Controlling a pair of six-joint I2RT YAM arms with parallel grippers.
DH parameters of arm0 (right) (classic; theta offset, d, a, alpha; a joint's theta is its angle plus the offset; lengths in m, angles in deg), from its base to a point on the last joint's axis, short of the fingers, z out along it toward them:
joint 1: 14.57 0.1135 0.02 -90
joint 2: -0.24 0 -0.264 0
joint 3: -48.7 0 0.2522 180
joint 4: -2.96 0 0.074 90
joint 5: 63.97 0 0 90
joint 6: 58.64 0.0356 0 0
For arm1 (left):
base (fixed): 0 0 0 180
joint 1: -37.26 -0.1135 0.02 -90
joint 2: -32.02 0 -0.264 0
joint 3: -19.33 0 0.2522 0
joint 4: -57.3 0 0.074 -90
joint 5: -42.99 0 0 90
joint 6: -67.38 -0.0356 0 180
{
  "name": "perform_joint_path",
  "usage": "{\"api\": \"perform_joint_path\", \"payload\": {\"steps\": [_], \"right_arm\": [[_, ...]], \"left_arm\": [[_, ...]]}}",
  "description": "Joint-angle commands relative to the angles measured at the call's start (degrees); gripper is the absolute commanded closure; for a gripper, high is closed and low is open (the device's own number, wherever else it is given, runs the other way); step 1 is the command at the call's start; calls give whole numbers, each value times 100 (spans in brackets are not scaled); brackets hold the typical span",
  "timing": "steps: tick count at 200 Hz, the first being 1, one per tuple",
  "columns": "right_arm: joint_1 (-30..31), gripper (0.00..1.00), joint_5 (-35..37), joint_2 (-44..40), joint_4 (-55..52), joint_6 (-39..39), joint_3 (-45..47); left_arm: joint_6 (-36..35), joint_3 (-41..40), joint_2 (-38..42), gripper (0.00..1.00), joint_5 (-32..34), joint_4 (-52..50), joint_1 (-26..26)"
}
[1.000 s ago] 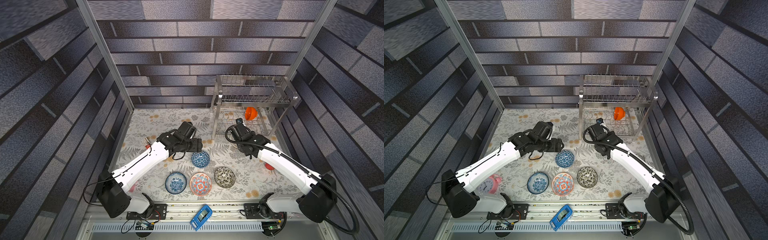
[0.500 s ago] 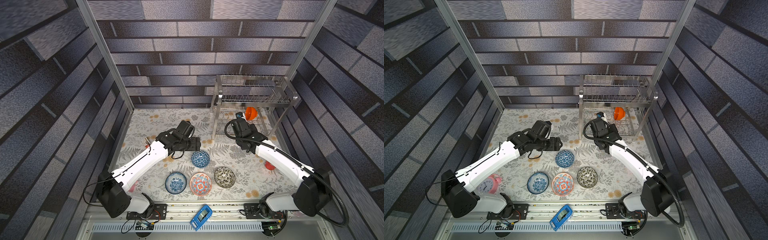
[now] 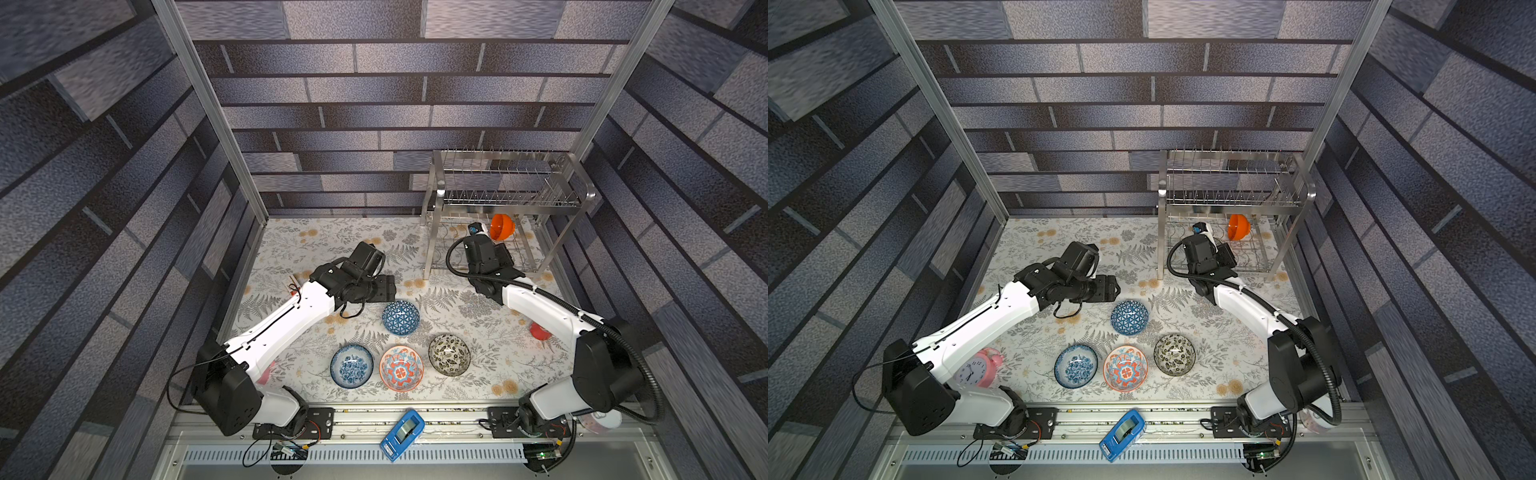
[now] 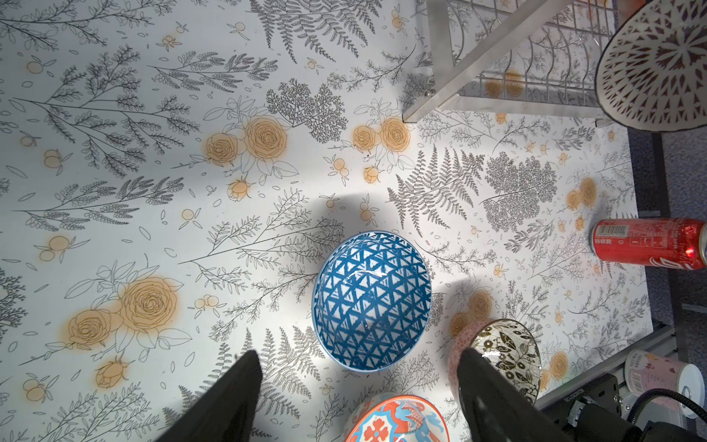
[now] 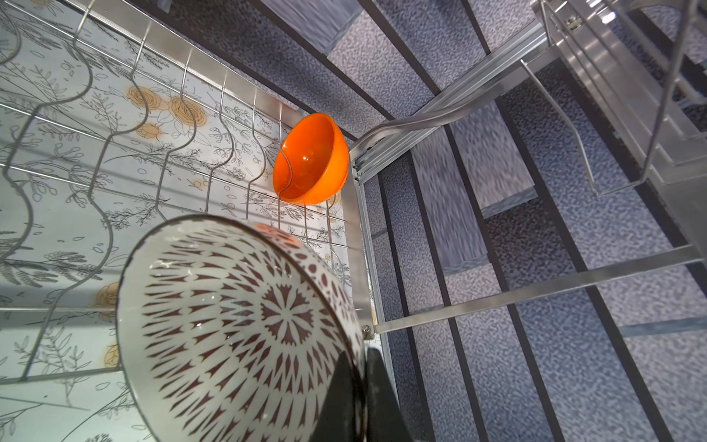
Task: Load bowls into a dish rack
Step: Place the bowl in the dish rack.
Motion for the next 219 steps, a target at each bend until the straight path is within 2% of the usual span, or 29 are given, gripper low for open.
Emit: {"api": "perform_joint_path", "payload": {"steps": [1, 73, 219], "right_arm": [[-65, 100, 200, 183, 947, -392, 12], [-285, 100, 153, 893, 1640, -885, -460], [-699, 100, -172, 2125, 1893, -1177, -1518]], "left_arm": [[36, -58, 150, 17, 55, -63, -70], [11, 78, -53, 17, -40, -57, -142], [-37, 418, -400, 17, -132, -176, -288]]}}
